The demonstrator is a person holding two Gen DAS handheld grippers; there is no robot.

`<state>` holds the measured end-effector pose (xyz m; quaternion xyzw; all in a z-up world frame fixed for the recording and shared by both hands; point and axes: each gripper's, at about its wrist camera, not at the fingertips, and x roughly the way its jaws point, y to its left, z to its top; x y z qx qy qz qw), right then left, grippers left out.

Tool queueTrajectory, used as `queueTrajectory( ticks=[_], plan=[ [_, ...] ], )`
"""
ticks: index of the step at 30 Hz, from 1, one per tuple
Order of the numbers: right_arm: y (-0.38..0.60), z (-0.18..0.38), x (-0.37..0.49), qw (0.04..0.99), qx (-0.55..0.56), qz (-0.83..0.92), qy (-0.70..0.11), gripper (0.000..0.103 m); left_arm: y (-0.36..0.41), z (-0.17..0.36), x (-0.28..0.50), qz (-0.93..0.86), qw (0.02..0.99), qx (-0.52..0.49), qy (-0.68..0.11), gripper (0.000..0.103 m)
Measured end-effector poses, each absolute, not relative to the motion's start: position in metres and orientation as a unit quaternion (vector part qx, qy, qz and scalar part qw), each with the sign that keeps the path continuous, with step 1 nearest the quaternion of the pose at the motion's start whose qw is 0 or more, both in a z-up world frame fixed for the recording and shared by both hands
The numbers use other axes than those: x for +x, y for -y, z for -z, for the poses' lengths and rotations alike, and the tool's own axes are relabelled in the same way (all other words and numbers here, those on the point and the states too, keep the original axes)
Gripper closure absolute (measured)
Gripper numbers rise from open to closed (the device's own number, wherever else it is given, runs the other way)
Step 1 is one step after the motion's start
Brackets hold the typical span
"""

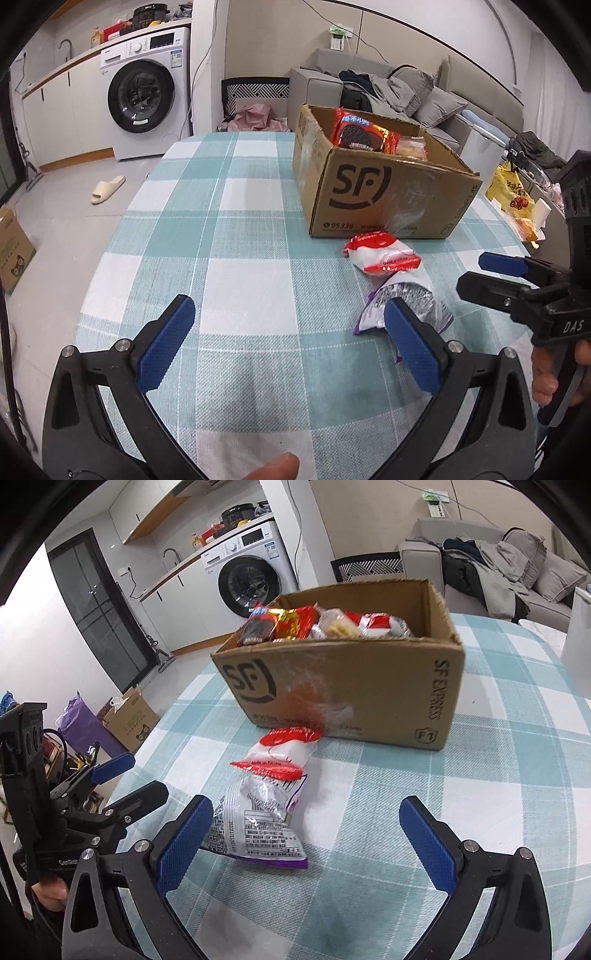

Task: Organize snacks
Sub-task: 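Move both open grippers back toward the last two snack packs, then grasp the silver-purple bag with the right gripper while the left gripper grasps the red-and-white balloon pack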

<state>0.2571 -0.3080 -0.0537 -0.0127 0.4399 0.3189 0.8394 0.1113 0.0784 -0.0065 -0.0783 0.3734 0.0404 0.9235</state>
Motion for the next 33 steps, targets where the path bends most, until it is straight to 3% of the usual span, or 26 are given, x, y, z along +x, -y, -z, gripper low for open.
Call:
queueTrajectory(
  ticks=[18,33],
  plan=[
    [0.262,0.084,0.254,0.804,-0.027,-0.352,-0.478,0.006,-0.098,0.015,0.11,-0.059,0.92,-0.09,-0.376,0.001],
    [0.252,0.094,0.242,0.792,-0.031,-0.379,-0.477,0.037,-0.097,0.015,0.11,-0.061,0.92,-0.089,-0.377,0.001]
  ],
)
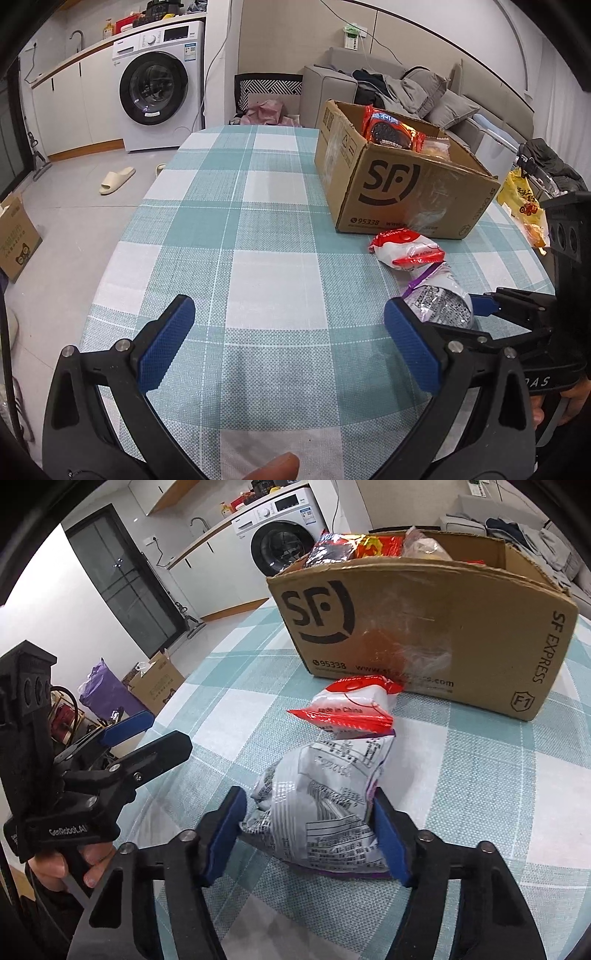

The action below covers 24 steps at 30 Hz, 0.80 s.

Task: Organize snacks
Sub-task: 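Grasp the silver-purple bag with the right gripper while the left gripper grasps the red-and-white balloon pack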

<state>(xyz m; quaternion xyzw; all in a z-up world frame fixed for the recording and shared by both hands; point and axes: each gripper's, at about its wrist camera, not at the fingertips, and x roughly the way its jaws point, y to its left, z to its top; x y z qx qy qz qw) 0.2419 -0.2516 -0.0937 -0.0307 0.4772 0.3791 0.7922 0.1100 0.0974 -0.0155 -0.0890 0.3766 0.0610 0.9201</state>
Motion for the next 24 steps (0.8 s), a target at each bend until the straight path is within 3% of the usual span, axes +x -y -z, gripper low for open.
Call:
queueTrajectory(
  ticks=[4,24],
  plan=[
    [0.265,0.091,0.238,0.799,-0.023,-0.38,-0.465,0.042,-0.095,0.017,0.111,-0.059,0.92,-0.088,-0.377,0.001],
    [0.338,0.047,0.251,0.84,0.021,-0.359,-0.407,0.043,-0.051,0.021,0.145,-0.034,0.916,-0.08,-0.391,0.001]
  ],
)
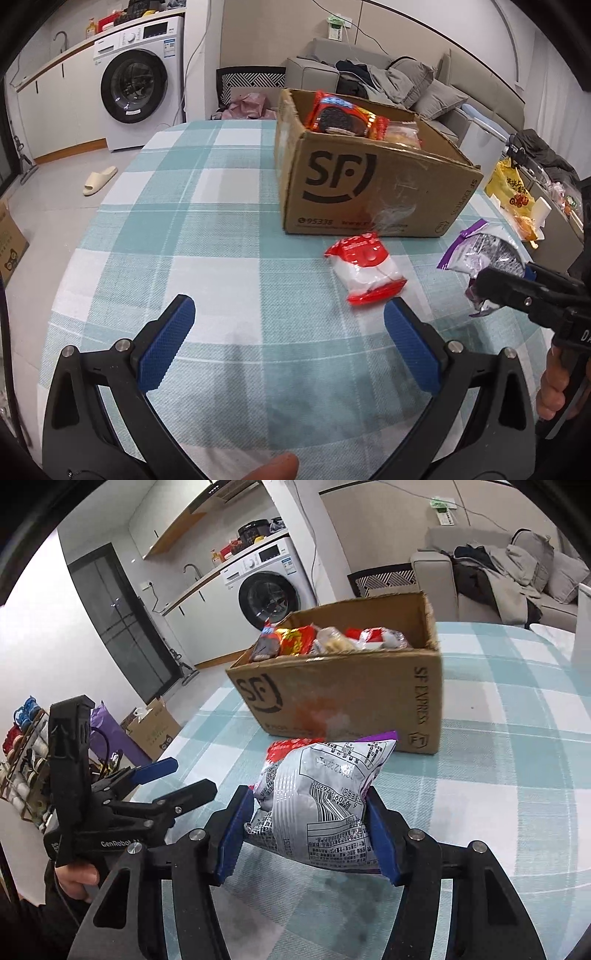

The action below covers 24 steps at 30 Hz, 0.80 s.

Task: Organize snacks
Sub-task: 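Grasp the silver-purple bag with the right gripper while the left gripper grasps the red-and-white balloon pack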

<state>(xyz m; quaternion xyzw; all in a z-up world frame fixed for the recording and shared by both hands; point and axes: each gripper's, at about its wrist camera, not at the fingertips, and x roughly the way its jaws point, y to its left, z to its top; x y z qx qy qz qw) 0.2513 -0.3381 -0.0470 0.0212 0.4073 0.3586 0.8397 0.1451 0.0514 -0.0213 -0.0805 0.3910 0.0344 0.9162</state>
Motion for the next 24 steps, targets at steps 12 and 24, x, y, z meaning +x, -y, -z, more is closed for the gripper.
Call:
queueTrajectory(
  ticks=[12,24],
  plan=[
    [0.372,0.037,0.258,0.856,0.038,-0.33,-0.397,0.042,-0.021,0.039,0.185,-0.037,0.906,-0.095,-0.411,0.001],
    [0.384,0.044,0.266,0.857,0.055,-0.313,-0.406,0.042,0.002,0.054,0.216,-0.037,0.901,-0.076,-0.426,0.001]
  ],
)
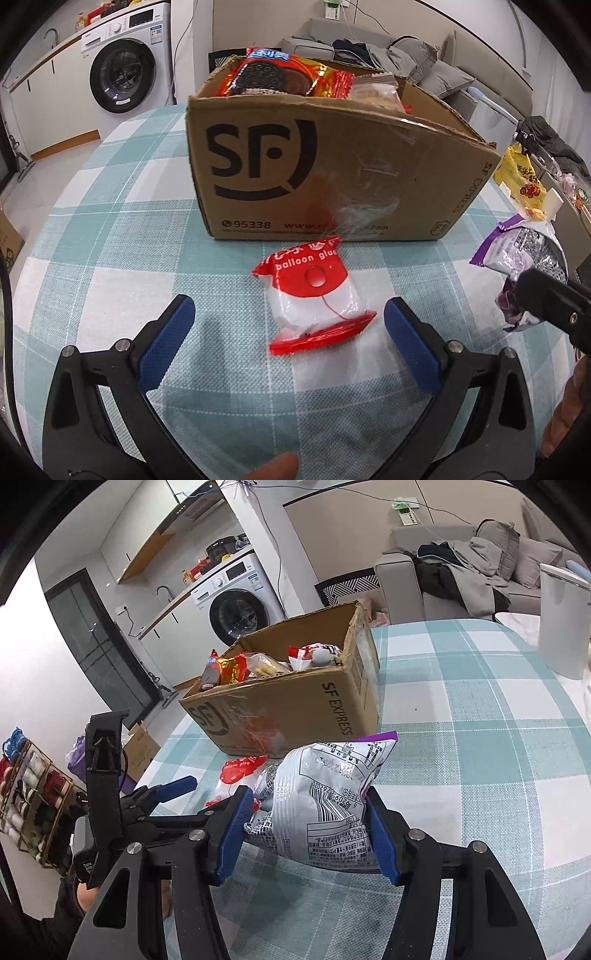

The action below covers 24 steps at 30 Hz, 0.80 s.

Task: Organize snacks
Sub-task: 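Grasp the silver-purple bag with the right gripper while the left gripper grasps the red-and-white balloon pack, then carry the balloon pack with the left gripper while the right gripper carries the silver bag over the box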

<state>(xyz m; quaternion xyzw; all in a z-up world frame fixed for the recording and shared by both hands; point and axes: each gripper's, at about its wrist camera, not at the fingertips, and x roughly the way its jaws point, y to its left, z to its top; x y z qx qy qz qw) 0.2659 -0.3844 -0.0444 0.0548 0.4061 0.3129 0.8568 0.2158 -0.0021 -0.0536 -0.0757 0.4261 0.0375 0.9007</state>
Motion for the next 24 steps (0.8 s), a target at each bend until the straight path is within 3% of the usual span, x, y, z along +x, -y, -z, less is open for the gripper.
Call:
queueTrajectory(
  ticks=[4,9,18,24],
  plan=[
    [0.385,0.046,0.268,0.856,0.056,-0.312,-0.408,0.042,0.008,0.054,0.222,-0.042,0.9,-0.069,-0.428,0.005],
    [0.386,0.046,0.268,0.856,0.058,-0.312,-0.408,0.042,0.014,0.056,0.229,-0.022,0.897,-0.072,-0.436,0.026],
    [0.388,0.045,0.268,0.857,0.059,-0.312,-0.406,0.042,0.02,0.053,0.229,0.001,0.902,-0.069,-0.426,0.054],
    [0.389,0.045,0.269,0.857,0.06,-0.311,-0.406,0.042,0.016,0.048,0.22,0.011,0.904,-0.081,-0.419,0.059]
  ],
)
